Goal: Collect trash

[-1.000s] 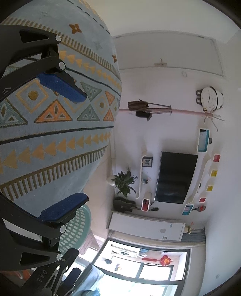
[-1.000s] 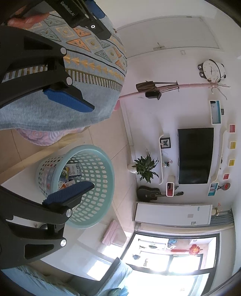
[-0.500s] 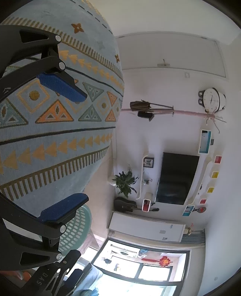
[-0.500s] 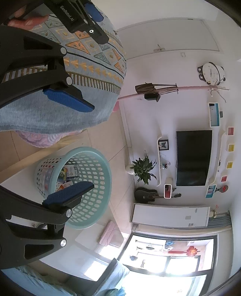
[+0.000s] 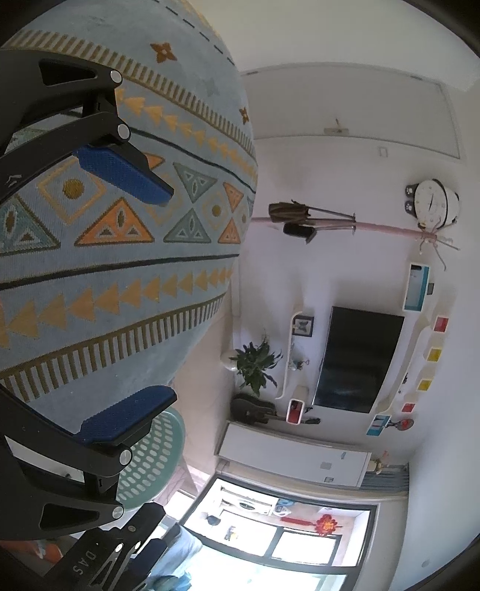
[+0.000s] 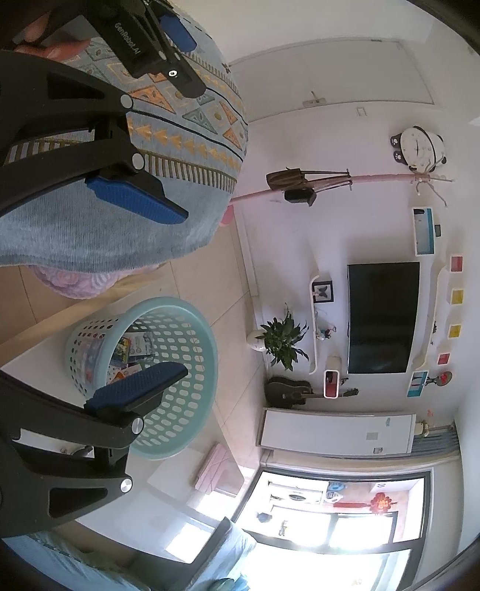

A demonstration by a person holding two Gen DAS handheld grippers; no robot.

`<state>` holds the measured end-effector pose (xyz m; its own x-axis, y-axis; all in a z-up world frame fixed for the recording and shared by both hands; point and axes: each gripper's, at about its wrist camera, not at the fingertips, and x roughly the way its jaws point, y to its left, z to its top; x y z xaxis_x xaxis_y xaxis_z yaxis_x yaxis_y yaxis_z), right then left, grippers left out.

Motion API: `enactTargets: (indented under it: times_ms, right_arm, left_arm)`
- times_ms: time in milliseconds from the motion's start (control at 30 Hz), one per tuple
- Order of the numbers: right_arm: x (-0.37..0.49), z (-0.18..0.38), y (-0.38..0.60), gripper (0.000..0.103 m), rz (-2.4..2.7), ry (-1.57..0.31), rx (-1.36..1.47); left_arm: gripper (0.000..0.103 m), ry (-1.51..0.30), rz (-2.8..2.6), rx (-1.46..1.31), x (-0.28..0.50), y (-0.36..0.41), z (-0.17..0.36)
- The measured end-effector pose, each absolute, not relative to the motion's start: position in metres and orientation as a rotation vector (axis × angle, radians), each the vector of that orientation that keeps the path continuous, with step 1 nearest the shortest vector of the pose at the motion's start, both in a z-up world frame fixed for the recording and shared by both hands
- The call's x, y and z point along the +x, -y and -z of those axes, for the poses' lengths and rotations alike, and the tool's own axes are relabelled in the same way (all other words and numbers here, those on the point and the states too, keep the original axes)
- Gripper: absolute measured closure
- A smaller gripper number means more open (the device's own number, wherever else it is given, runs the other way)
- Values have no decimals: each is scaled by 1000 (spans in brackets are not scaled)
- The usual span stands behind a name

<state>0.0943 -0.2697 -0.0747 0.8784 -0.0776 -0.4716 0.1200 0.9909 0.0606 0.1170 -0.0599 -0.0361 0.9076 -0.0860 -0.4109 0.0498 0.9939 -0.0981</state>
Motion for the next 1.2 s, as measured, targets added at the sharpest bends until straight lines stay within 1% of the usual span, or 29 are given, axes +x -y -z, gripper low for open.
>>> enactTargets:
  times_ms: [1200]
  right_arm:
    - [93, 82, 262, 30, 89, -488, 81]
  left_arm:
    - [8, -444, 73, -88, 120, 62, 37]
